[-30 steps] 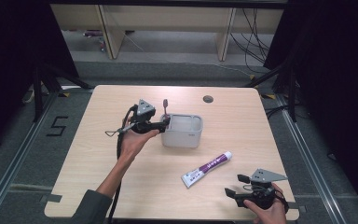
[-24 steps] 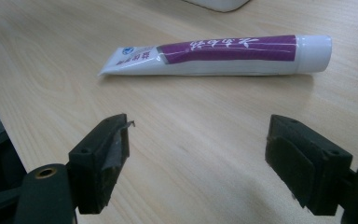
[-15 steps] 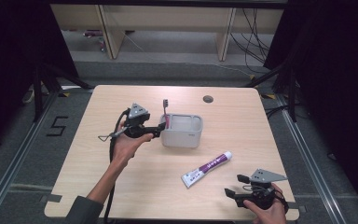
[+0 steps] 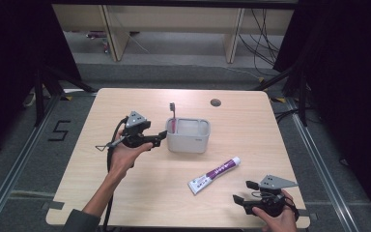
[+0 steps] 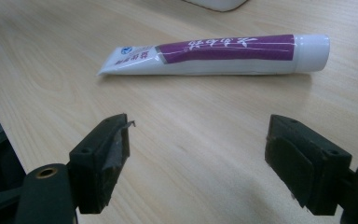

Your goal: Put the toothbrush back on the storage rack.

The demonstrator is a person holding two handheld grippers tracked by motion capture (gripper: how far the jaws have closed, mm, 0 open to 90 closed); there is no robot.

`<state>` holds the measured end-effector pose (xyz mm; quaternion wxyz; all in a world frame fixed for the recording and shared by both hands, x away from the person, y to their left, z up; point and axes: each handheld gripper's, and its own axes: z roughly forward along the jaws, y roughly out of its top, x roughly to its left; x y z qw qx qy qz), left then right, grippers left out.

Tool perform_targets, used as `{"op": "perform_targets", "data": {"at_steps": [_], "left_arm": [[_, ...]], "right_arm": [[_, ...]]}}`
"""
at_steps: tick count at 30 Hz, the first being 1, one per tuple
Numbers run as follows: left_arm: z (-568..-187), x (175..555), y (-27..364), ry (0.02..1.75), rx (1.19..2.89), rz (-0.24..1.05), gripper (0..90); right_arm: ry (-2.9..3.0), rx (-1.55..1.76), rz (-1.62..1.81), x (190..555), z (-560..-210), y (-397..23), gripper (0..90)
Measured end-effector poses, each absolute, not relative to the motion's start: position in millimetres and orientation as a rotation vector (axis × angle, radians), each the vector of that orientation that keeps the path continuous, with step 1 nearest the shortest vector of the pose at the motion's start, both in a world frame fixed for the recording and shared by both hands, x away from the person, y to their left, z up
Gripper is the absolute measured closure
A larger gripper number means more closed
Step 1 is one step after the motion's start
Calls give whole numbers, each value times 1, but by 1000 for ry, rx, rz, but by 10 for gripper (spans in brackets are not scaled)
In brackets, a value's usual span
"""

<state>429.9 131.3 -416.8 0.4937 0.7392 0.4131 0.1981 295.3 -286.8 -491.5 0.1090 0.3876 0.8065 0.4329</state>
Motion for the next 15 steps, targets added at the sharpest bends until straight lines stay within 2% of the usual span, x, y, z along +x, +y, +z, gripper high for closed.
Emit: {"op": "perform_targets", "data": {"at_steps": [15], "left_arm": [[-432, 418, 147, 1023, 1787, 467, 235]], "right_arm": [[2365, 1186, 1302, 294, -492, -286, 227]]}}
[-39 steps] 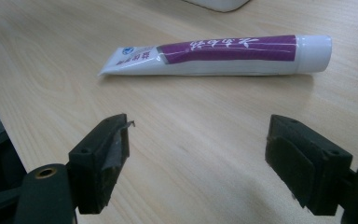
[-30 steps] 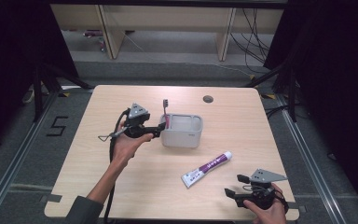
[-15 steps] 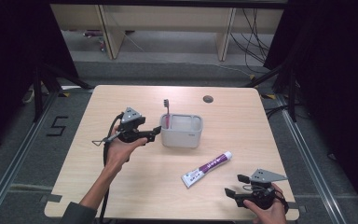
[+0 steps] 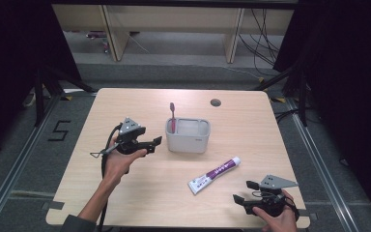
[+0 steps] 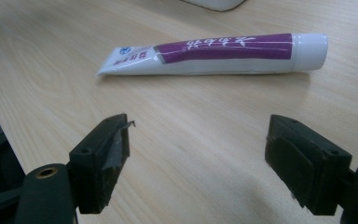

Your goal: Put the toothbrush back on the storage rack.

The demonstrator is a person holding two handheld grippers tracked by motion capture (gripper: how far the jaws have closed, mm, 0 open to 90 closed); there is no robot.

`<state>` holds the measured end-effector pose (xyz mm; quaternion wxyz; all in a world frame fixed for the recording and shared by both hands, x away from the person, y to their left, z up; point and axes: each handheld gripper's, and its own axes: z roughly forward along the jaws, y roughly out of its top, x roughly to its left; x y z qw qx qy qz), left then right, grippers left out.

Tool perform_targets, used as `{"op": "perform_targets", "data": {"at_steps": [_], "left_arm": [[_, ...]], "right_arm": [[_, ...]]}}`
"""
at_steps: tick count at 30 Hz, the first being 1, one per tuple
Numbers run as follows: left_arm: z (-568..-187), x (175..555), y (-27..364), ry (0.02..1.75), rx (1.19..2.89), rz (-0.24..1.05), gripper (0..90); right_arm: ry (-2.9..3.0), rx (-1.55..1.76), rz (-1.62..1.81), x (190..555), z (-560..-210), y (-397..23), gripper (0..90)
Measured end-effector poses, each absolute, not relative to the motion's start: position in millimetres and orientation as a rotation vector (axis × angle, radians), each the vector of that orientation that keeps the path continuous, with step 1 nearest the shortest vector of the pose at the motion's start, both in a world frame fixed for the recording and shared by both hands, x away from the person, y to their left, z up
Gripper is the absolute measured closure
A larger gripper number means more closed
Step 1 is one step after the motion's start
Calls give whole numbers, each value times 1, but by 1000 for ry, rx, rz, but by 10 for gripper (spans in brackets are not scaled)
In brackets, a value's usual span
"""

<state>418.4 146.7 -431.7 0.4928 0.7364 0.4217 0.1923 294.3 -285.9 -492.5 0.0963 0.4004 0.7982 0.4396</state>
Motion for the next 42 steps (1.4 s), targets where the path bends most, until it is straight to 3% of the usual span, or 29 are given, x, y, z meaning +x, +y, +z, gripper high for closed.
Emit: {"op": "perform_targets", "data": {"at_steps": [42], "left_arm": [[-468, 345, 189, 995, 1913, 469, 191]], "right_arm": [[2374, 1146, 1288, 295, -492, -286, 219]]}}
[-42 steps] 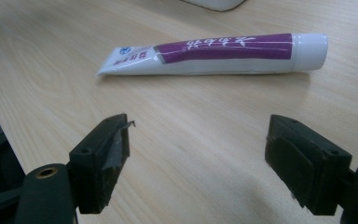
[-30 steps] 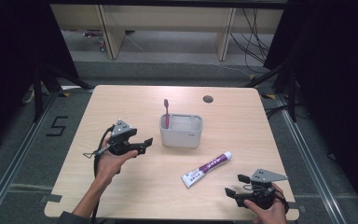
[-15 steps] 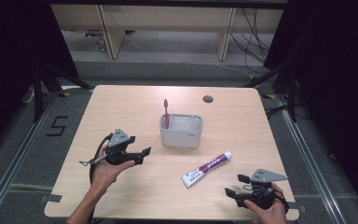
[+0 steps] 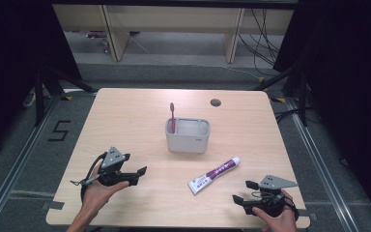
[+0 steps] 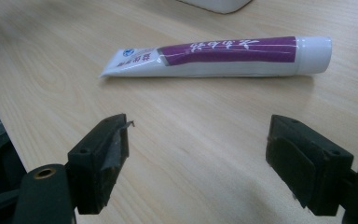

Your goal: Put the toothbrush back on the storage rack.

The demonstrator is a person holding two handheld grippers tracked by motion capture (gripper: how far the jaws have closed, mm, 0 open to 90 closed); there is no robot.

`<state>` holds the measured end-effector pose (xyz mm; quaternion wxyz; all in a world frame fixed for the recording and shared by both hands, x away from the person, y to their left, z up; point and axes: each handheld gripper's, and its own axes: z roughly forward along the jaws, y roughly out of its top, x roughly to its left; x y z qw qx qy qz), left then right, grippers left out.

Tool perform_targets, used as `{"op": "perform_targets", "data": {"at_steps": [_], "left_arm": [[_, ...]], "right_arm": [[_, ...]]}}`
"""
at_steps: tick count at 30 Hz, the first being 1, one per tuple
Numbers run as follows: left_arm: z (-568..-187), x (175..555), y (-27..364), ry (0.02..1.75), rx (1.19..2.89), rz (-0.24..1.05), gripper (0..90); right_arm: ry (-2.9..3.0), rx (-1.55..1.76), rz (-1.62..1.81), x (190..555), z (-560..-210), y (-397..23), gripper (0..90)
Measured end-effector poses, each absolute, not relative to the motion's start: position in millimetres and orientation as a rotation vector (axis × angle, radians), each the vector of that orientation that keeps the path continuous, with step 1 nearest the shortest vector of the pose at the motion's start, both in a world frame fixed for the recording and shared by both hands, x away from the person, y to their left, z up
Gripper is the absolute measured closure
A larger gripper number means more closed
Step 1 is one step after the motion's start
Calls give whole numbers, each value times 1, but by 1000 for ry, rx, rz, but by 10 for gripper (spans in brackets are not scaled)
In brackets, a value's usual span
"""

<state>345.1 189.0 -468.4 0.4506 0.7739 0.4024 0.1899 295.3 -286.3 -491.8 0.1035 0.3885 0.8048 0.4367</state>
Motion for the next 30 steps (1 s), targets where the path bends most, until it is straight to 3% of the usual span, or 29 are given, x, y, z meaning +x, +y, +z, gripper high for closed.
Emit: {"op": "perform_targets", "data": {"at_steps": [30], "left_arm": [[-493, 290, 195, 977, 1992, 440, 190]], "right_arm": [[2383, 1110, 1293, 296, -493, -286, 218]]}}
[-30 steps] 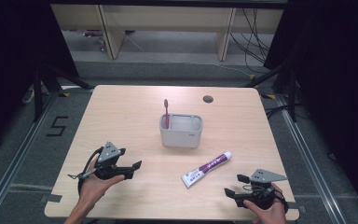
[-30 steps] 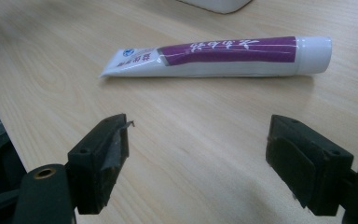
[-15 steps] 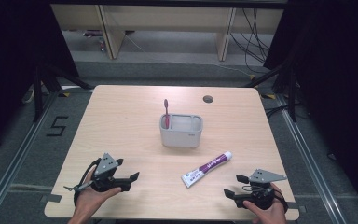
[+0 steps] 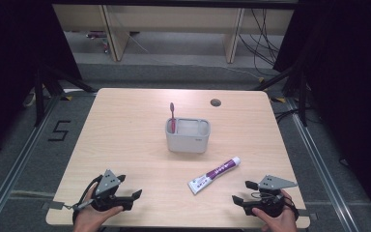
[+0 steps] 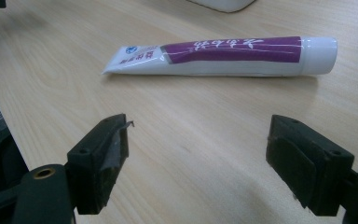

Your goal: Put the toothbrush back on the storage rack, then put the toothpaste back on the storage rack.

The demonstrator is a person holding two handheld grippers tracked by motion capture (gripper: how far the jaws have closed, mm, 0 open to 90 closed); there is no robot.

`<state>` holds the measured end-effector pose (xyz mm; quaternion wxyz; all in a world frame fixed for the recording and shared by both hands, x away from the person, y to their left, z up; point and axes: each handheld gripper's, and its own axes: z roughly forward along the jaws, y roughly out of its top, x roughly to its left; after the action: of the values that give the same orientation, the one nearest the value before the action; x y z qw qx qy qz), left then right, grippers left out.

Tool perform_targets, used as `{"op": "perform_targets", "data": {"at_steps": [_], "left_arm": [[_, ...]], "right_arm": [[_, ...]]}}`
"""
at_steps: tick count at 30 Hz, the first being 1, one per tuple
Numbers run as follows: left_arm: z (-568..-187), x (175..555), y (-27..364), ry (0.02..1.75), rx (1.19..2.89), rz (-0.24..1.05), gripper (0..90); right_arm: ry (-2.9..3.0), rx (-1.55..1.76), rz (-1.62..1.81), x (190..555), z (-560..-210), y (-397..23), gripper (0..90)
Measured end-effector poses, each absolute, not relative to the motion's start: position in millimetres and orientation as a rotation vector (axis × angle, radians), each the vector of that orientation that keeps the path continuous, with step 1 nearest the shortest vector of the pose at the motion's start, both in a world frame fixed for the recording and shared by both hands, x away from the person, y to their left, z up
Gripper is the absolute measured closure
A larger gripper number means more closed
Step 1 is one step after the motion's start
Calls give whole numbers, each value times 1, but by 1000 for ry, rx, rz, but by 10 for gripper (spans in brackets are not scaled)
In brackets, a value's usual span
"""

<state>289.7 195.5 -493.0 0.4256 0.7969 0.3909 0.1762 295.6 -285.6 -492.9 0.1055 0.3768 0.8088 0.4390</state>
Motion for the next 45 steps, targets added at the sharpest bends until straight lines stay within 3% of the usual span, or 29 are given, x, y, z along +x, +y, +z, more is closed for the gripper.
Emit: {"op": "perform_targets", "data": {"at_steps": [13, 18, 28, 45], "left_arm": [[-500, 272, 193, 945, 2072, 430, 190], [-505, 275, 192, 930, 2152, 491, 191], [-506, 277, 194, 927, 2154, 487, 190], [-507, 278, 197, 923, 2145, 479, 190]], "right_arm": [[2390, 1119, 1303, 294, -493, -283, 207], [2440, 1066, 1307, 297, -490, -278, 171], [2509, 828, 1220, 317, -469, -269, 211], [2617, 671, 1038, 362, -465, -240, 240]]}}
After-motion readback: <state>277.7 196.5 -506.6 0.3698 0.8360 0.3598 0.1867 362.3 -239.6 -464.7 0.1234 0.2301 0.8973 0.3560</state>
